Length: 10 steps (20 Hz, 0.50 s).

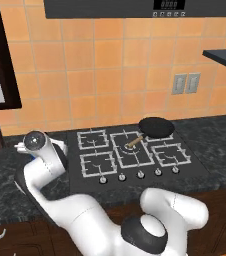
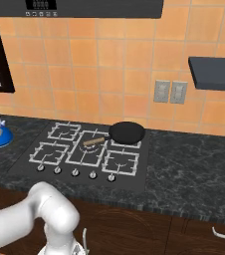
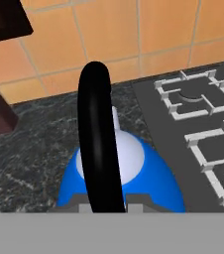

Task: Pick the kettle from the counter and place it on a stove burner. Then turn the burner on.

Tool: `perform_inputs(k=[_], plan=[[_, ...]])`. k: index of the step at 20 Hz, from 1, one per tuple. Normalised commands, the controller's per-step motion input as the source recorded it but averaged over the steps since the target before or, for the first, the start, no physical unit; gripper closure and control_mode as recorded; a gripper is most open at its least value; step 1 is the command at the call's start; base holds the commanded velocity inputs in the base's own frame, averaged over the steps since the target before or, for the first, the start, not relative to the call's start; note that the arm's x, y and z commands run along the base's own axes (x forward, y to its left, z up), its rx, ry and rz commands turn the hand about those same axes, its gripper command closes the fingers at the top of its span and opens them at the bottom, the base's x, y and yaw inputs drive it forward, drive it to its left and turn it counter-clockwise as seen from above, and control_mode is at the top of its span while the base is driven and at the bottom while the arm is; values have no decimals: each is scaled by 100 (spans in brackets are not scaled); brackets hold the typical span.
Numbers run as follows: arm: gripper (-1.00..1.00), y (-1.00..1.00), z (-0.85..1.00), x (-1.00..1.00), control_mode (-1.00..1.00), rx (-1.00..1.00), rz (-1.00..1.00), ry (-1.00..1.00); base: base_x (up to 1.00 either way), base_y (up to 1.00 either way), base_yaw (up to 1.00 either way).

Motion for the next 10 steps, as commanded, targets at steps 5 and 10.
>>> perform_inputs(k=[5,10], plan=[[100,-79,15,-1,-100,0,-16,0,0,0,0],[100,-73,6,0,-100,0,-16,0,0,0,0]])
